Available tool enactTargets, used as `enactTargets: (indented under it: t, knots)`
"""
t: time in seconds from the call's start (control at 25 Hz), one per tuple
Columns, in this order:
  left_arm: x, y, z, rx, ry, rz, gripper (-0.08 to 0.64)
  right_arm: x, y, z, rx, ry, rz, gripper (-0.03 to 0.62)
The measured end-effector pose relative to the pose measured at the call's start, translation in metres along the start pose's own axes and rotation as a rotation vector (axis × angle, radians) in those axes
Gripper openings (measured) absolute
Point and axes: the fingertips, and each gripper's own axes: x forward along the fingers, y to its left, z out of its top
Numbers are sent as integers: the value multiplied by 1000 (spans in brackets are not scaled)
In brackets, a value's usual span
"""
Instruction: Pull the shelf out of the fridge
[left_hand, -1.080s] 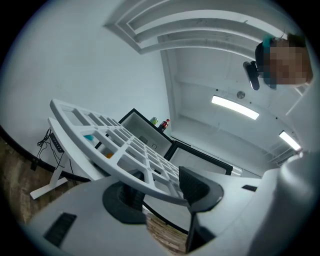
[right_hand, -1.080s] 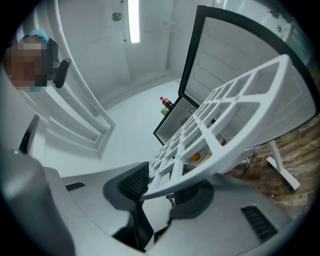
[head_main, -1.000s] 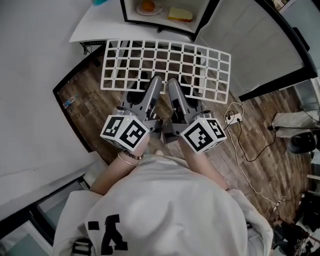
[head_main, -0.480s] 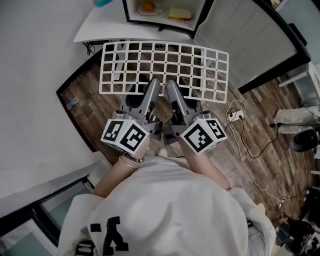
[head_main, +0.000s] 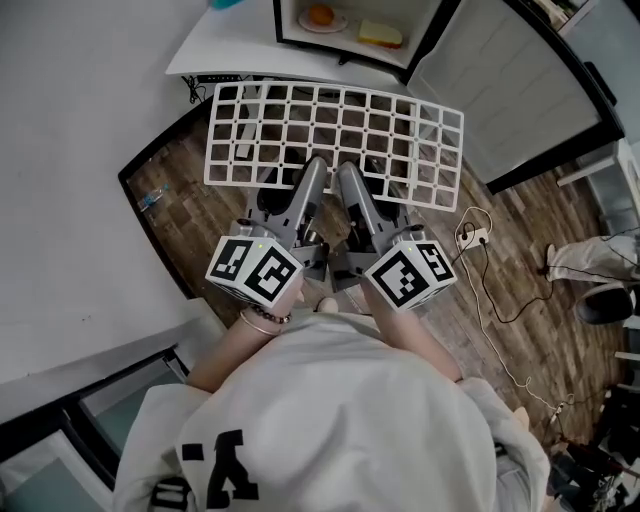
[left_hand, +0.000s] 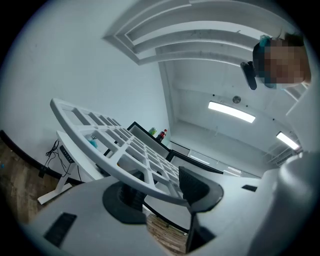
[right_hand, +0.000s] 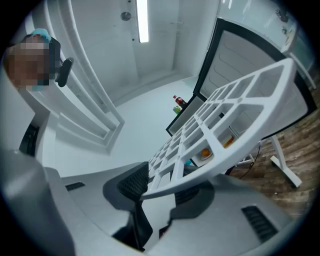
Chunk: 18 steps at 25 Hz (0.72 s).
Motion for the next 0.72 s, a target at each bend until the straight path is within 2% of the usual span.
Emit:
enactTargets:
  t: [0.72]
  knots:
    - [6,8,2,-7,12,-11,202,8,-1,-3,-10,-1,-15,152]
